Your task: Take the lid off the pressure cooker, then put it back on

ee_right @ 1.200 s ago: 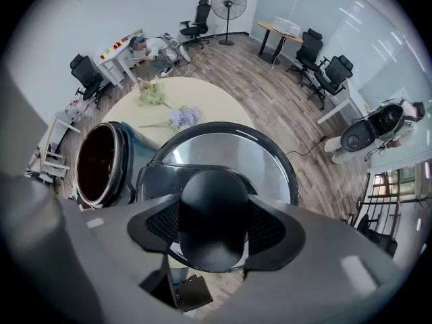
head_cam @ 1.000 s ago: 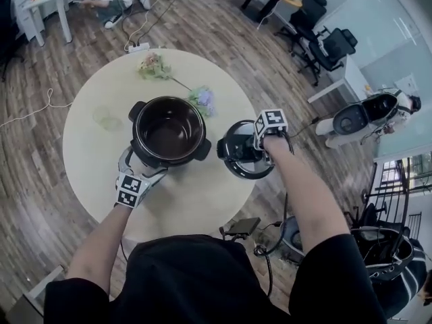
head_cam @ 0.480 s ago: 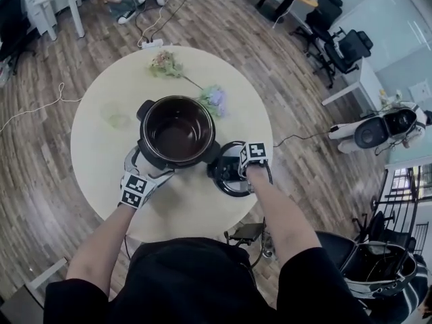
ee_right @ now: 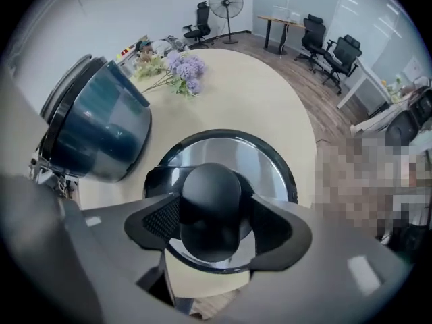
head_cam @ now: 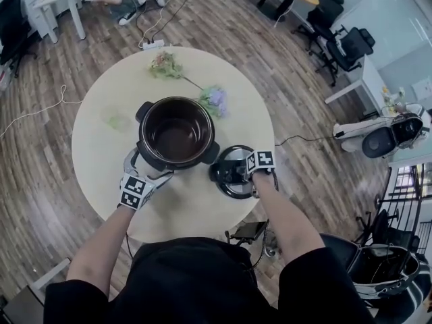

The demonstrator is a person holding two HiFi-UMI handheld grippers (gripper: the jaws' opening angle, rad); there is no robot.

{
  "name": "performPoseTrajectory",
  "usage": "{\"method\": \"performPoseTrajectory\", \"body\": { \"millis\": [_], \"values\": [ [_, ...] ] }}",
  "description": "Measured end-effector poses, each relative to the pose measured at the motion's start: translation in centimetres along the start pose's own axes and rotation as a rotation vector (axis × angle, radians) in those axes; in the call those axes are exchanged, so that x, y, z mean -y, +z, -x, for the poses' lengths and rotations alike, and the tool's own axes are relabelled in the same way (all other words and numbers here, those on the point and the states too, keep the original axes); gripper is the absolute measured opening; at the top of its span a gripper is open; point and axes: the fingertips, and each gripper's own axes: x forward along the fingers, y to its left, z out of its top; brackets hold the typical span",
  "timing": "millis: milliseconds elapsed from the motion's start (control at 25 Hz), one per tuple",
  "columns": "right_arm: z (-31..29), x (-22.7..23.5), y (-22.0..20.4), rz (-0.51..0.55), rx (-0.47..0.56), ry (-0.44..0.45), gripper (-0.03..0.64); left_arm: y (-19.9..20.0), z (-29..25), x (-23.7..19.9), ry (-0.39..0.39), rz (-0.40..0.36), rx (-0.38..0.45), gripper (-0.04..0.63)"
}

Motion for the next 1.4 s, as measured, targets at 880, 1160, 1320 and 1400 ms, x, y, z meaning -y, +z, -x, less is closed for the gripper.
{"method": "performPoseTrajectory", "body": {
  "millis": [880,1160,1320,1400],
  "values": [
    [-1.2,-0.3,-1.3,-0.032,-0.058,-0.058,0.286,-0.2,0.2,-0.1,0.000,0.005,-0.010,0.591],
    [-0.2,0.2,-1.3,0.010,-0.082,-0.015,0.284,-0.3,0.2,0.2,-0.004,0.007,-0.017,0.591],
    [2.7,1.2,0.1,-0.011,-0.094,0.021,0.284,-0.3,0.2,0.2,-0.001,0.011,-0.014,0.591],
    [4.8,2.1,1.5,-0.022,-0.079,0.016,0.284,-0.4,0.1,0.3,0.000,0.013,-0.012,0.591]
  ]
}}
